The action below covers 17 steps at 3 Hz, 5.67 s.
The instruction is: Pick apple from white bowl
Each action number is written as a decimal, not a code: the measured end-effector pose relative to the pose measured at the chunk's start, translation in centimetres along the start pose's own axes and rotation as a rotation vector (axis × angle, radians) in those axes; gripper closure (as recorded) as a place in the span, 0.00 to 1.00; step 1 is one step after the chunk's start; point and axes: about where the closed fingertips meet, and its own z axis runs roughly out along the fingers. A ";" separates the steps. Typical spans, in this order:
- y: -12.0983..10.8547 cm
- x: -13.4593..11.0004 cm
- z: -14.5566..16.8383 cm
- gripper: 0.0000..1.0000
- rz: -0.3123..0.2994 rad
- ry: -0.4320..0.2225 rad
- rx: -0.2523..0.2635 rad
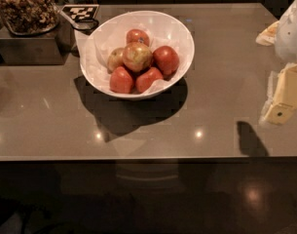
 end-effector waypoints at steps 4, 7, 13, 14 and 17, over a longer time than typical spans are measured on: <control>-4.4 -8.5 0.4 0.00 -0.001 -0.258 0.002; -5.3 -9.6 1.8 0.00 0.058 -0.310 0.015; -10.5 -21.5 7.4 0.00 0.048 -0.499 -0.013; -10.7 -23.2 9.3 0.00 0.058 -0.512 -0.045; -11.1 -24.4 13.3 0.16 0.136 -0.509 -0.087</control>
Offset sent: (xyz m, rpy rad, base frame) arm 0.0128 0.0109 0.0069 0.0777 -0.0376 0.0140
